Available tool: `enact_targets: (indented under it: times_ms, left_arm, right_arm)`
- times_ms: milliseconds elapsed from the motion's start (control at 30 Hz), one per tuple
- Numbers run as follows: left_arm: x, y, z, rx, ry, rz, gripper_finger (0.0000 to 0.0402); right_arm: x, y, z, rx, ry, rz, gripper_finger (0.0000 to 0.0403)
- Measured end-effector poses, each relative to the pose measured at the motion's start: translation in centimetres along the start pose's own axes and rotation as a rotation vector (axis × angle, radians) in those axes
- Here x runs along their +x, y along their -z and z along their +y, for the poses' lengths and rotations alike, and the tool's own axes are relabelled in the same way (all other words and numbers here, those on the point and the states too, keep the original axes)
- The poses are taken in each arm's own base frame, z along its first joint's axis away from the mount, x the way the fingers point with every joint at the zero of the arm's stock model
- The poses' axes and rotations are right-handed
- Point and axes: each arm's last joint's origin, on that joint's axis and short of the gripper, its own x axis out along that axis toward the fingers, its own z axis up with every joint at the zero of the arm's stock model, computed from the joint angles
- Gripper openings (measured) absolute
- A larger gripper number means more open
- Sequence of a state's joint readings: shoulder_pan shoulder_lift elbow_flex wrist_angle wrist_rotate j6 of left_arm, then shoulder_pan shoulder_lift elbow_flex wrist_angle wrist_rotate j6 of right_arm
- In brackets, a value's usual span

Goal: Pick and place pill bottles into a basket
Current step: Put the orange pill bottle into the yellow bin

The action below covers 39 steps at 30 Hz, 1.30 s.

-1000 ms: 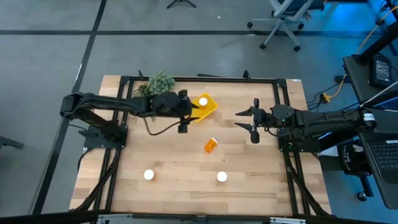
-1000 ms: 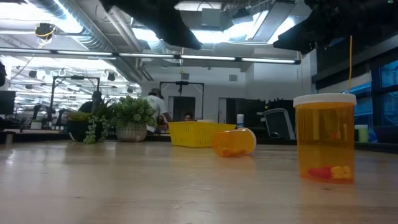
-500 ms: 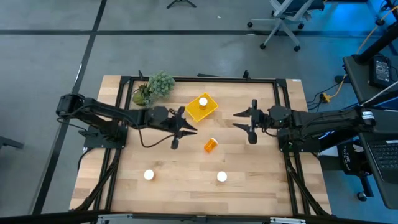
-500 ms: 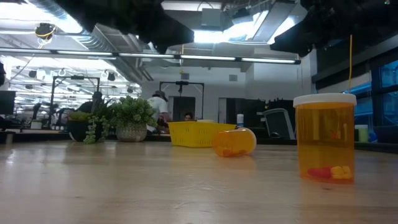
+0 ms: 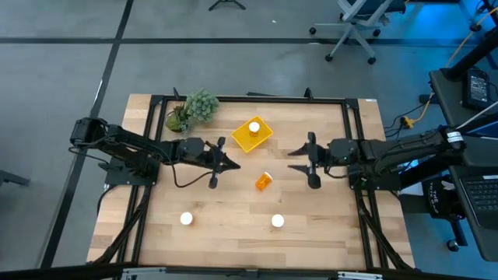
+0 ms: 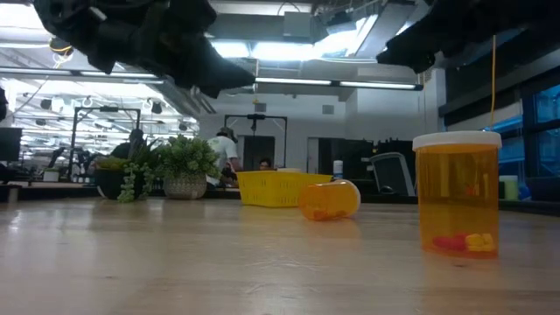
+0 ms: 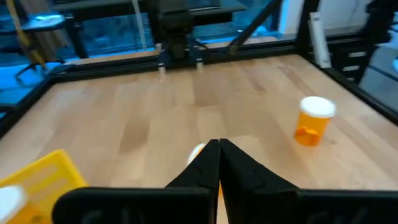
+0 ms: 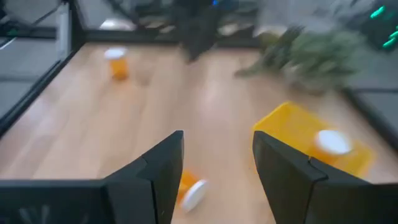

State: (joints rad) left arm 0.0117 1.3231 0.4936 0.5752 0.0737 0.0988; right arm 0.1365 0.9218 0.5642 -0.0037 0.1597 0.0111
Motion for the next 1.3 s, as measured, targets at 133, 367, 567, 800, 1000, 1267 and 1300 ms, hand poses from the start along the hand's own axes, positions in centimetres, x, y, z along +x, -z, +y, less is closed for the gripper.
enact_targets:
  times_ms: [133,367,567,800,1000,1267,1300]
  left_arm:
    - [-0.3,0.9,0.6,-0.018,-0.028,0.007,0.0002]
    - [-0.5,1.3,1.1,-0.045,-0.046,0.016,0.0003]
    - [-0.5,1.3,1.1,-0.051,-0.044,0.013,0.0004]
    - [-0.5,1.3,1.1,-0.049,-0.043,0.013,0.0002]
    - [-0.5,1.3,1.1,-0.047,-0.049,0.014,0.0007]
    - [-0.5,1.4,1.1,-0.057,-0.047,0.030,0.0003]
    - [-0.5,1.4,1.1,-0.068,-0.047,0.029,0.0005]
  right_arm:
    - [0.5,-0.7,2.3,0.065,-0.078,0.145,0.0178]
    - [1.9,-1.6,7.4,0.153,-0.134,0.358,0.0145]
    - [2.9,-3.3,11.7,0.174,-0.153,0.497,0.0119]
    - [3.2,-4.2,16.5,0.193,-0.053,0.680,0.0048]
    - [3.3,-5.4,19.7,0.180,-0.060,0.653,0.0011]
    - [4.3,-5.3,21.0,0.174,-0.036,0.638,0.0015]
    - [4.5,-5.1,20.9,0.194,-0.015,0.647,0.0017]
